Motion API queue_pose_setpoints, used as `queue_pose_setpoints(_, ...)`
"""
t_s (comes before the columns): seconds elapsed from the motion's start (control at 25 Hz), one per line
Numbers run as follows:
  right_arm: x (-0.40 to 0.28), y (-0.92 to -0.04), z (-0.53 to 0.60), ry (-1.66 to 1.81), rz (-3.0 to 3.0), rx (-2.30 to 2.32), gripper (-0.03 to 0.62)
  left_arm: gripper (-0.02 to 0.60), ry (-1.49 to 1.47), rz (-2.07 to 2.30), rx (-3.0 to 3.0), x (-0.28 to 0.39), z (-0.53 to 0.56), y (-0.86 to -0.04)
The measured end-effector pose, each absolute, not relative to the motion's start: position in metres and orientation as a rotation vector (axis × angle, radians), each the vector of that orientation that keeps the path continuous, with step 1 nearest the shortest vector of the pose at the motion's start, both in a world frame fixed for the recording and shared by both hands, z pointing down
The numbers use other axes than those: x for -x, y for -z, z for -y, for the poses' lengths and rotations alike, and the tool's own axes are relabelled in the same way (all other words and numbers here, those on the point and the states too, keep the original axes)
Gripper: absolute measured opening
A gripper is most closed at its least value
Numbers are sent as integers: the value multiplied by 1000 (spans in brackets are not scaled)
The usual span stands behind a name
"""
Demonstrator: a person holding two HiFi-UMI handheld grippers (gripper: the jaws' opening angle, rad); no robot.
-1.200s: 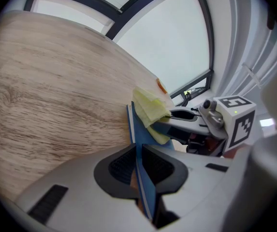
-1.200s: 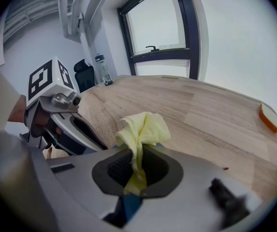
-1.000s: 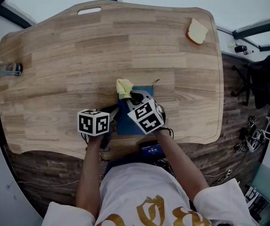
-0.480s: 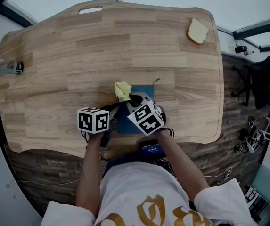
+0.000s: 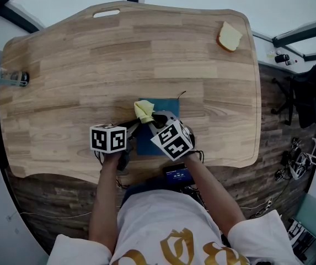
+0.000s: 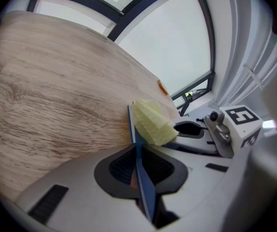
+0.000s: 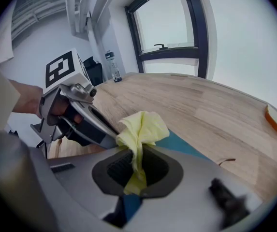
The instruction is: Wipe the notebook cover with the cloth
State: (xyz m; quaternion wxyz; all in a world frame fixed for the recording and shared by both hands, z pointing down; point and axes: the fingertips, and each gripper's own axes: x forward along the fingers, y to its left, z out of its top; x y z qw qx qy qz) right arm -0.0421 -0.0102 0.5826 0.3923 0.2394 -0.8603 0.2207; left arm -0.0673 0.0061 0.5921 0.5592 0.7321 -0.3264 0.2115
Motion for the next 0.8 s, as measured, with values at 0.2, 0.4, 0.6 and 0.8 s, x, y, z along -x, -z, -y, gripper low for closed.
queue_pose_setpoints(0.2,39,-583,1,-559,2188,-594,40,44,-498,769,-1727,67,-6,-593)
queue_pose_setpoints(0.4,35,-583,-10,-569,2181,-575,40,44,-499,769,-1730,67,-6,-591)
queue_pose_setpoints(0.6,34,-584,-20,-588,2182,-567,40,44,-504,774,-1740,67,-5,-591)
queue_pose_setpoints(0.8,34,-583,-26,-595,2178,-551,40,44,-506,777,-1741,67,-4,-591)
